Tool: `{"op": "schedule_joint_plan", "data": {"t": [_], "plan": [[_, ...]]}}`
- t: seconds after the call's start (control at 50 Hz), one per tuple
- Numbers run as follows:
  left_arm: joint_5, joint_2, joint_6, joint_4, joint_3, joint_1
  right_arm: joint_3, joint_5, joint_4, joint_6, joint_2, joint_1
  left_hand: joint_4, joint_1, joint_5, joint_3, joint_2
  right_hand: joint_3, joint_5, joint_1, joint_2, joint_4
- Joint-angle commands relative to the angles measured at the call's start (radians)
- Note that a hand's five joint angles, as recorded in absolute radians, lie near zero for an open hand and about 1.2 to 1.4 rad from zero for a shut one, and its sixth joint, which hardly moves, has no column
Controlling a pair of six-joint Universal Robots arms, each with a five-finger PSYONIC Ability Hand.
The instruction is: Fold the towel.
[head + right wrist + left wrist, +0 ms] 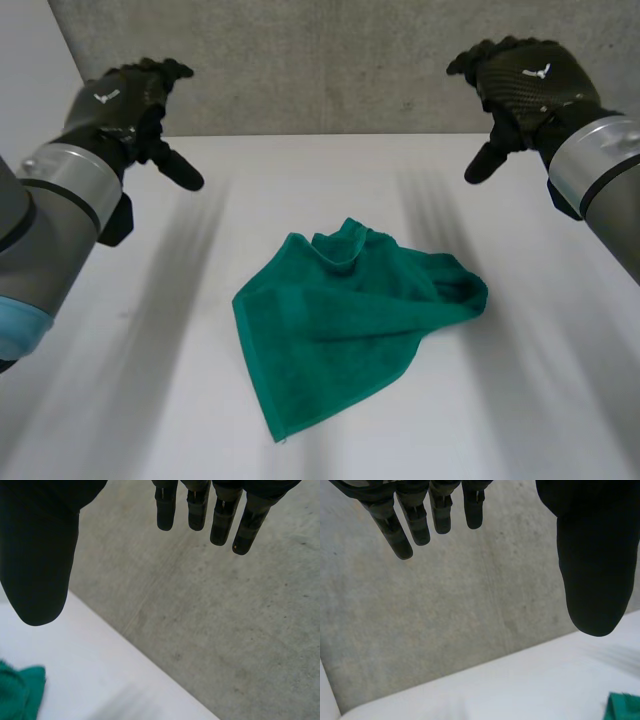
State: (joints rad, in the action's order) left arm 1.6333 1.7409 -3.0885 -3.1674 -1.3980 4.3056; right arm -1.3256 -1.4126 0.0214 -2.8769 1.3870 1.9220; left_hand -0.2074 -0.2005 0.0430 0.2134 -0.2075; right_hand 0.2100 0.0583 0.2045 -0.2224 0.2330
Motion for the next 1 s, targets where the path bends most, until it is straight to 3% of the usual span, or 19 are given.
{"op": "schedule_joint_plan", "data": {"t": [0.02, 0.14, 0.34, 0.5, 0.62, 0.9, 1.0], "plan": [[-0.065, 0.106, -0.004, 0.001, 0.004, -0.041, 0.011, -0.011, 0.095, 0.197, -0.068, 0.011, -0.029, -0.036, 0.019, 0.023, -0.029, -0.036, -0.058, -0.03, 0.048, -0.058], [-0.142, 0.261, -0.004, 0.0, 0.057, -0.099, 0.02, -0.022, 0.16, 0.323, -0.109, 0.02, -0.185, -0.192, 0.175, 0.179, -0.185, -0.036, -0.058, -0.03, 0.048, -0.058], [-0.148, 0.541, -0.035, -0.066, 0.169, -0.171, -0.052, -0.016, 0.161, 0.329, -0.12, 0.017, -0.396, -0.403, 0.386, 0.39, -0.396, -0.036, -0.058, -0.03, 0.048, -0.058], [-0.15, 0.631, -0.128, -0.203, 0.206, -0.188, -0.145, -0.014, 0.137, 0.329, -0.121, 0.002, -0.534, -0.541, 0.524, 0.528, -0.534, -0.036, -0.058, -0.03, 0.048, -0.058], [-0.15, 0.694, -0.13, -0.206, 0.277, -0.201, -0.185, -0.006, 0.103, 0.329, -0.12, -0.057, -0.628, -0.635, 0.618, 0.622, -0.628, -0.036, -0.058, -0.03, 0.048, -0.058], [-0.153, 0.809, -0.133, -0.209, 0.379, -0.207, -0.176, -0.005, 0.074, 0.329, -0.16, -0.058, -0.675, -0.682, 0.665, 0.669, -0.675, -0.036, -0.058, -0.03, 0.048, -0.058], [-0.142, 0.807, -0.136, -0.213, 0.389, -0.21, -0.165, -0.006, 0.071, 0.329, -0.178, -0.058, -1.187, -1.194, 1.177, 1.181, -1.187, -0.036, -0.058, -0.03, 0.048, -0.058]]}}
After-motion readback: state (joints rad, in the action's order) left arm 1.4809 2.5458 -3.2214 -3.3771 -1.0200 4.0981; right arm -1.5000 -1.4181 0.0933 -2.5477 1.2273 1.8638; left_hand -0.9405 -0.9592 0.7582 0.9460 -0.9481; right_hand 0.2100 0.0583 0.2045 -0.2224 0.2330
